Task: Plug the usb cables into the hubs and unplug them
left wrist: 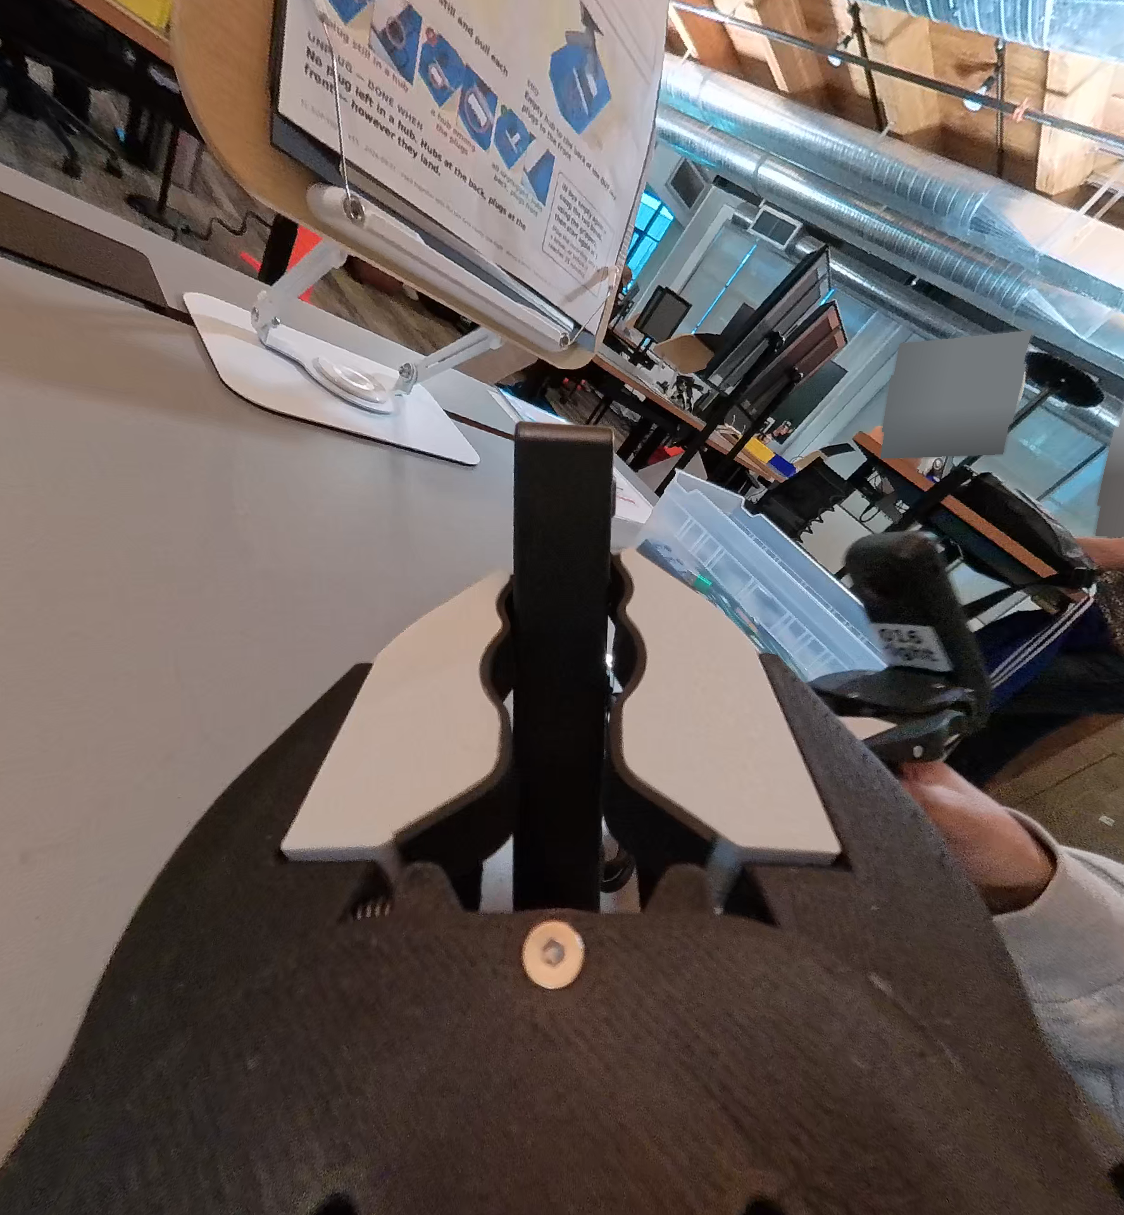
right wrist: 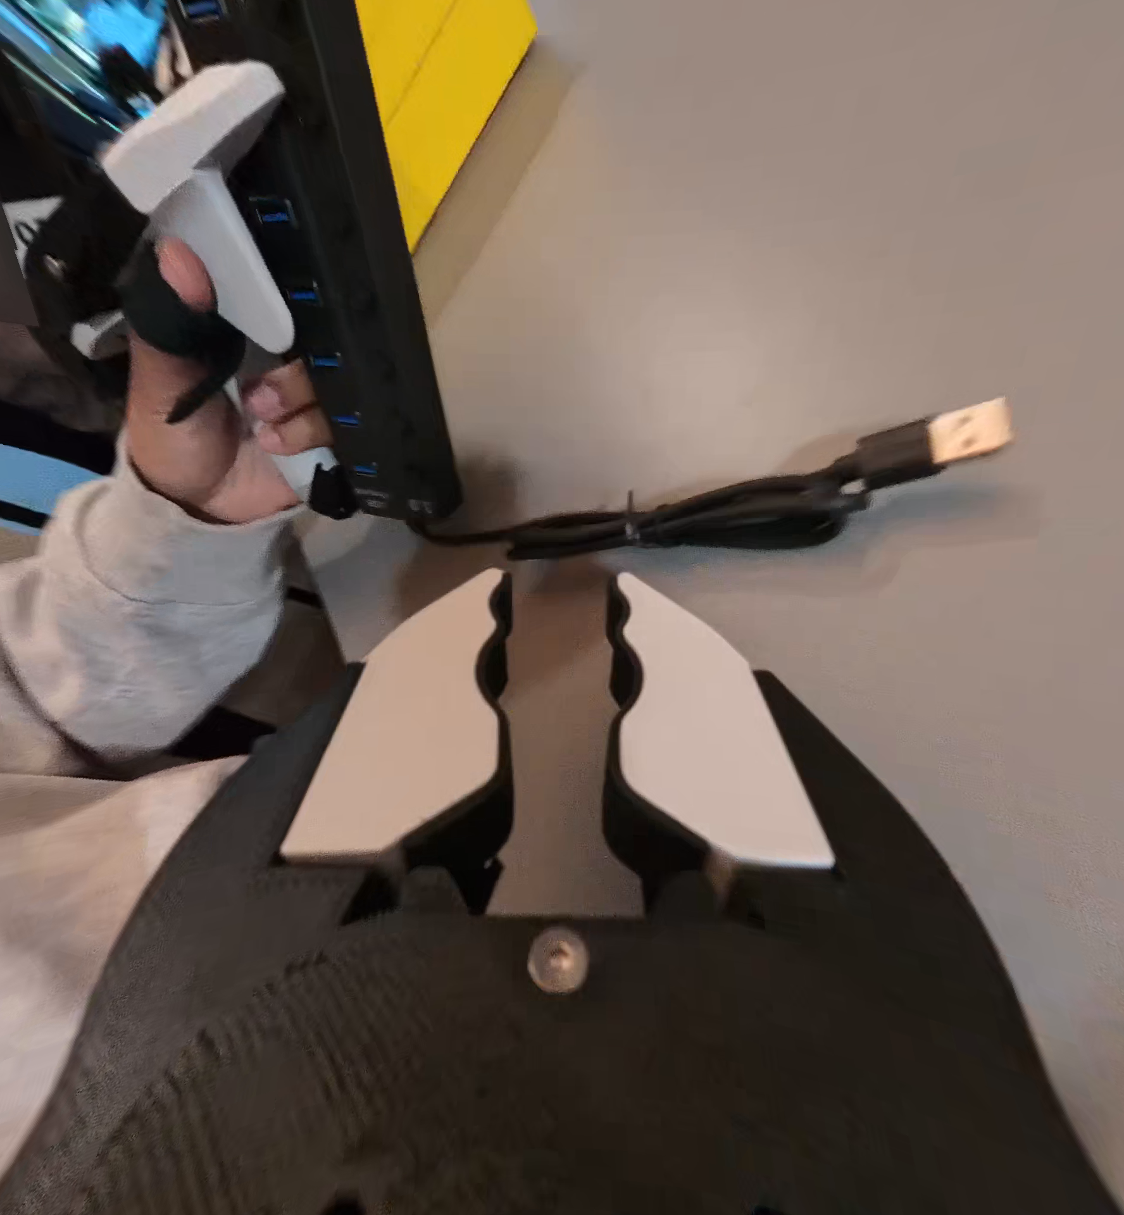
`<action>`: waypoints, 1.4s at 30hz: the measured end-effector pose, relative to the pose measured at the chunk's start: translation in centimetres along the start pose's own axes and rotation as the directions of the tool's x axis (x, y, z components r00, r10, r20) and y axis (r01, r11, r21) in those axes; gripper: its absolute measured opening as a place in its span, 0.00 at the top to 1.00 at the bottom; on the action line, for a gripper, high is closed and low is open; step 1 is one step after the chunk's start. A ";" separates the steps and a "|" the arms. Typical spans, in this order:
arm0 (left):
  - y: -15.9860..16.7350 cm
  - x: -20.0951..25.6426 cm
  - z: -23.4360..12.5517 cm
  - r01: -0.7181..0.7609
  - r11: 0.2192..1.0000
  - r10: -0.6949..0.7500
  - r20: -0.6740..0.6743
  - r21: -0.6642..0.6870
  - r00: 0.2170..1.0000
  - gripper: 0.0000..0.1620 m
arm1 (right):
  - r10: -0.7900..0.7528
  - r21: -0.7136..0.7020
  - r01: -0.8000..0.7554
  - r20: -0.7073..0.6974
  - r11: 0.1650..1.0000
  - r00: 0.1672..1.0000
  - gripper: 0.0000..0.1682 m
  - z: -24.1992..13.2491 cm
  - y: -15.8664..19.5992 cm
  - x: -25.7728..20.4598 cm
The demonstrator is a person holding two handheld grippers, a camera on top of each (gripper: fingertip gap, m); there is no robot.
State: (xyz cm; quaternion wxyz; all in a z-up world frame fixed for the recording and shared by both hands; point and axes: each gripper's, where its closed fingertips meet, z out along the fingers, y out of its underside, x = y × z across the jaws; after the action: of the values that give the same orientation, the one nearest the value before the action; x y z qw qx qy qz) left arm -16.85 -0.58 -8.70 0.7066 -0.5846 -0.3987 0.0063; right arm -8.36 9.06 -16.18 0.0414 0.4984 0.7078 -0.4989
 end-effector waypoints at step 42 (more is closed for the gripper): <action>4.4 5.0 1.8 0.482 0.869 -0.491 -0.311 -0.112 0.814 0.83 | -0.237 0.392 0.168 0.135 0.904 0.962 0.70 -0.5 -3.8 -6.3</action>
State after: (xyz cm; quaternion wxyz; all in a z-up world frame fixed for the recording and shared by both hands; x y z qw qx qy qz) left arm -12.45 4.70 -9.57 0.7327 -0.4658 -0.4110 -0.2779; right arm -7.86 5.21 -9.89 -0.0440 0.3736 0.6402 -0.6698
